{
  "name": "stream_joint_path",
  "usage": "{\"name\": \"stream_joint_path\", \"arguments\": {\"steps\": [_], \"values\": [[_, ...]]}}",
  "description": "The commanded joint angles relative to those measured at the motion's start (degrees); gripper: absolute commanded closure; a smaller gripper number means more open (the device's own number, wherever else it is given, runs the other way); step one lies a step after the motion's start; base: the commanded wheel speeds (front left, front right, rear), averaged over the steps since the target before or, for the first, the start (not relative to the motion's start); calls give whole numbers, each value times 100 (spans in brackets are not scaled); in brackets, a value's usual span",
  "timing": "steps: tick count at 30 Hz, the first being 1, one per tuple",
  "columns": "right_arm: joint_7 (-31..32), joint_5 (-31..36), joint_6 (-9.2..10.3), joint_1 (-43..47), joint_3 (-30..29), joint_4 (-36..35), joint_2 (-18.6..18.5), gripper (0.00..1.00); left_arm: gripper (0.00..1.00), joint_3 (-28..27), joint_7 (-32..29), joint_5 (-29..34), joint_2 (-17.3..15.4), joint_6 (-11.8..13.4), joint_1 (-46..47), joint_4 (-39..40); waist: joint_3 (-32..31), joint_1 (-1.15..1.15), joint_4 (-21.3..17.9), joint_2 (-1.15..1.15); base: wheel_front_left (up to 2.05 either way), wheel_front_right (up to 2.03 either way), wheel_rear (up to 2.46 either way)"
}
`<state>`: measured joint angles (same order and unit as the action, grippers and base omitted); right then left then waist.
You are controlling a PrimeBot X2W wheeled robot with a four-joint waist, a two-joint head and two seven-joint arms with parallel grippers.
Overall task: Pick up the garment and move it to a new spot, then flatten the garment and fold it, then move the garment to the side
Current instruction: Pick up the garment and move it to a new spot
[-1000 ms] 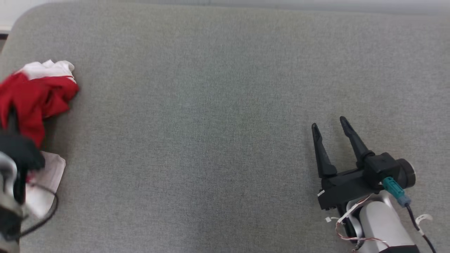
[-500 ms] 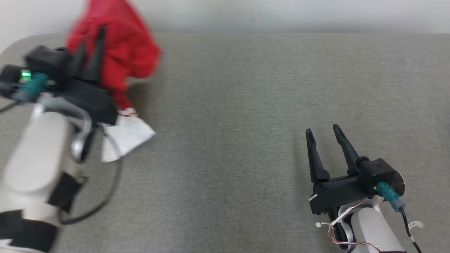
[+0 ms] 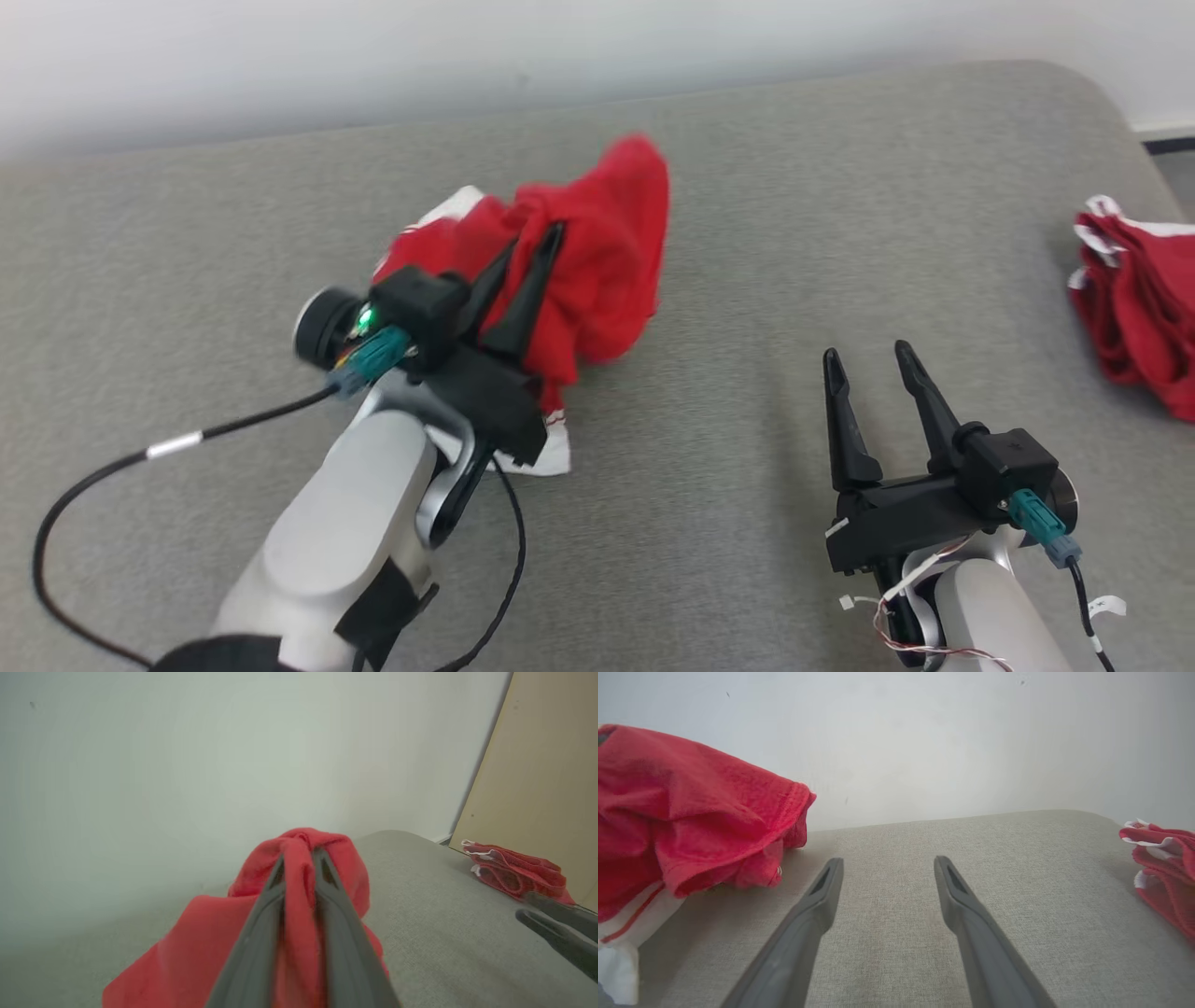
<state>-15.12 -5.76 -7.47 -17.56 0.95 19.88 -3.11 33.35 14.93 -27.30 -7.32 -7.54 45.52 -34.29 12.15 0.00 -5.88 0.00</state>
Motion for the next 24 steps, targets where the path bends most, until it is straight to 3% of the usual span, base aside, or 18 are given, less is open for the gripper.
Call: {"name": "stream_joint_path", "arguments": {"steps": [1,9,24], "values": [[0,-21,-6,31,7,17,27,0,0,-77,33,20,14,18,-98,-1,-57,0,-246,0,0,0,0],[0,-90,-6,148,-58,0,27,0,0,-1166,29,445,90,217,-1244,337,-157,0,-330,0,0,0,0],[0,-106,-6,348,-110,63,26,0,0,-3260,29,1546,220,430,-3266,1412,-512,0,86,0,0,0,0]]}}
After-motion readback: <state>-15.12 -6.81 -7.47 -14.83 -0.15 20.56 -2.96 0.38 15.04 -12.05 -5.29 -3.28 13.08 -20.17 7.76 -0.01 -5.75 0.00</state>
